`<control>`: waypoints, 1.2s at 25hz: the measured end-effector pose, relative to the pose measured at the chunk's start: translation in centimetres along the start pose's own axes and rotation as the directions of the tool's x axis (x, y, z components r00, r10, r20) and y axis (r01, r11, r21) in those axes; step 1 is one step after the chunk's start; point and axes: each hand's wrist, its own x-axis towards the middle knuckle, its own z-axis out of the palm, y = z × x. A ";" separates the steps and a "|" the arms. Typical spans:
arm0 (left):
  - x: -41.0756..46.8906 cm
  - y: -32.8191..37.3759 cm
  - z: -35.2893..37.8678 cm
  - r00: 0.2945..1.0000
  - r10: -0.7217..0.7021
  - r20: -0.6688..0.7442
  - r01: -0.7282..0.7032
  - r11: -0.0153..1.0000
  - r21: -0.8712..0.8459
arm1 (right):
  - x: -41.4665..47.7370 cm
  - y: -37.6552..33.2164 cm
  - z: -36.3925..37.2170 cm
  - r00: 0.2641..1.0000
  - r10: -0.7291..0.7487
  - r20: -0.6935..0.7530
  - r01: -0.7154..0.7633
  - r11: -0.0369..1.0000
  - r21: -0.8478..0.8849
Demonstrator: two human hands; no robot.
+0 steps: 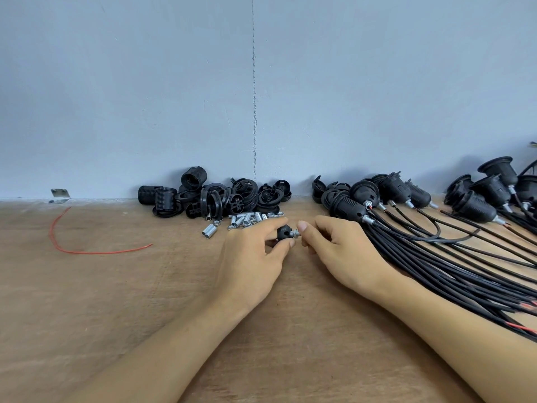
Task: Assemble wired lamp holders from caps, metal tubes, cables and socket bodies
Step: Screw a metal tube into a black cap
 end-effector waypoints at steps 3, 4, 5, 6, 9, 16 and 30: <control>0.2 -0.3 0.0 0.999 -0.042 0.013 0.042 0.999 -0.028 | 0.0 0.1 0.1 1.000 -0.023 0.007 0.023 1.000 -0.019; 0.2 -0.3 0.0 0.999 -0.040 0.007 0.040 0.999 -0.026 | 0.0 0.2 0.1 1.000 -0.027 0.012 0.027 0.999 -0.019; 0.2 -0.3 0.0 0.999 -0.033 0.002 0.033 0.999 -0.019 | 0.0 0.3 0.2 0.999 -0.029 0.015 0.029 0.999 -0.019; 0.1 -0.2 0.0 1.000 -0.024 -0.001 0.024 1.000 -0.009 | 0.0 0.4 0.2 0.999 -0.030 0.019 0.031 0.999 -0.025; 0.0 0.0 0.1 1.000 0.008 -0.010 -0.008 1.000 0.019 | 0.0 0.4 0.1 0.999 -0.027 0.044 0.031 0.997 -0.072; -0.3 0.6 -0.3 0.994 0.104 -0.023 -0.103 0.993 0.050 | 0.1 -0.3 -0.3 0.997 0.040 0.061 -0.041 0.999 0.016; 0.2 -0.2 0.0 0.996 -0.015 -0.086 0.008 0.997 -0.076 | -0.2 -0.8 0.3 0.999 -0.018 -0.048 0.022 0.997 0.079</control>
